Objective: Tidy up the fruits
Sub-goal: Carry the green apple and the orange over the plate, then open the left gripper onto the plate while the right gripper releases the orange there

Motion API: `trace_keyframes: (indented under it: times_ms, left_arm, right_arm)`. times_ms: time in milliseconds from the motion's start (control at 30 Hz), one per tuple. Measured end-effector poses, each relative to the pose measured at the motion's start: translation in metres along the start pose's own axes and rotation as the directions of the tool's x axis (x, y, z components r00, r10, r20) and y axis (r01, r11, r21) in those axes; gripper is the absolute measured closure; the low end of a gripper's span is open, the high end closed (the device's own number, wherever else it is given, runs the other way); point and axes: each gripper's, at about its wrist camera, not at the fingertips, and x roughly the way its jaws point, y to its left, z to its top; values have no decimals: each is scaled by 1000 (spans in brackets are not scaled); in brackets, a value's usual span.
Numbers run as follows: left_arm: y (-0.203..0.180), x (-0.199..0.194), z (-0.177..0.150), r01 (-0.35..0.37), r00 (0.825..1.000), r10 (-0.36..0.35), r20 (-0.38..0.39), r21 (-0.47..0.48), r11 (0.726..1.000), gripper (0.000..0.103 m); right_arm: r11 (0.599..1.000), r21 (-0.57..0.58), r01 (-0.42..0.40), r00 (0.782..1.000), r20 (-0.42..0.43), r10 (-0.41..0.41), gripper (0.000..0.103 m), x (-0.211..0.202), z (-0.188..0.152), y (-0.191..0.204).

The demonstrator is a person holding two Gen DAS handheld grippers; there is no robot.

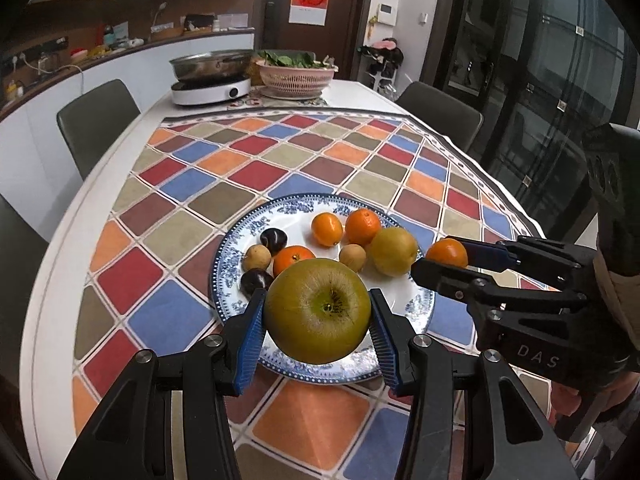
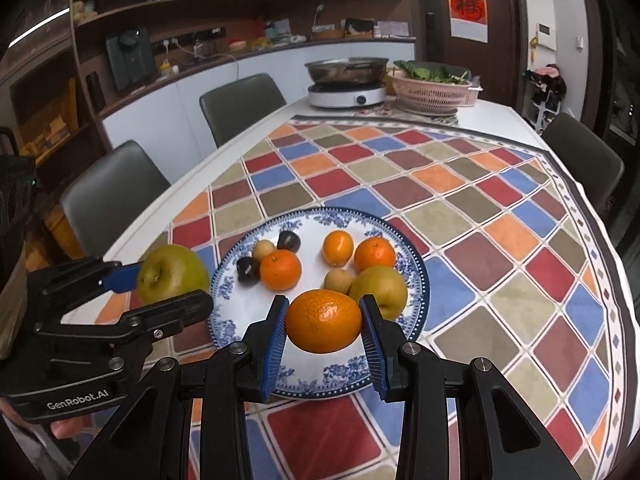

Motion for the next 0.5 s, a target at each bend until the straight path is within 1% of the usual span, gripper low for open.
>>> trace_keyframes:
  times_ms: [300,500]
  left_arm:
    - [12,33,-4,42,997,-43,-57,-24,999,55]
    - [15,49,-8,47,994,-48,-94,-12,999,54]
  right_arm:
    - [1000,6,-15,998,-67,16,66,31,-4,-6]
    - [1000,4,-19,995,-98,19,66,46,-8,-8]
